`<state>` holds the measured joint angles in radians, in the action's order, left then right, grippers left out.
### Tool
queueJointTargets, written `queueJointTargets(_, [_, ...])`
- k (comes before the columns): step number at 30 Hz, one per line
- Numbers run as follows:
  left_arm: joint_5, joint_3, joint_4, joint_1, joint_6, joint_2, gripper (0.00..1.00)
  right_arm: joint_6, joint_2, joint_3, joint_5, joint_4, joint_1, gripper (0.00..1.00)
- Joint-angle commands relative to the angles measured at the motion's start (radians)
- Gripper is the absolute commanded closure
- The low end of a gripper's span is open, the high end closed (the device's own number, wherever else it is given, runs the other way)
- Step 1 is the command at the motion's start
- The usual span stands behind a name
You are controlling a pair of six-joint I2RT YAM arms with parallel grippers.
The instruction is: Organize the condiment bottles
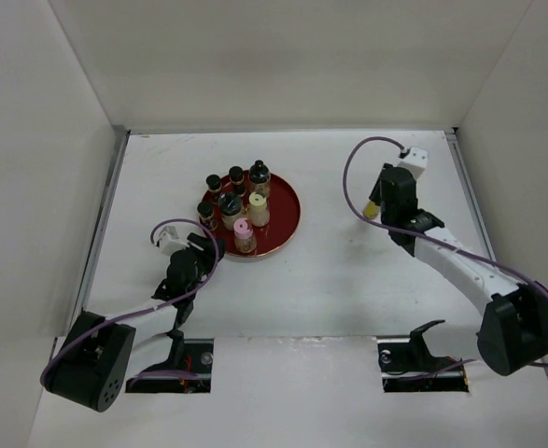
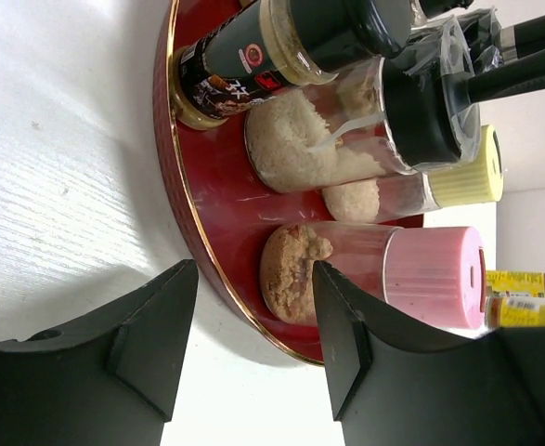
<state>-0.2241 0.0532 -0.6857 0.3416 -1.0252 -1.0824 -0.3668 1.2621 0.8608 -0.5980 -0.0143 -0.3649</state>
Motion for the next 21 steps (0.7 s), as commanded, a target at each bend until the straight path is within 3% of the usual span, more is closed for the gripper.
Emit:
queueJointTargets(1, [-0.003,-0.009,-0.054,-0.002,0.007,0.039,0.49,-0.009,0.054,0.131,0.055,0.146,-0.096,0.75])
queueJointTargets(10, [-0.026,-0.035,0.026,-0.019,0.013,0.179,0.5,0.052,0.393,0.466,0.078,0.162,-0.271,0.76])
queueJointTargets(21, [-0.017,-0.029,0.02,-0.013,0.013,0.147,0.49,0.101,0.617,0.688,0.078,0.149,-0.349,0.75])
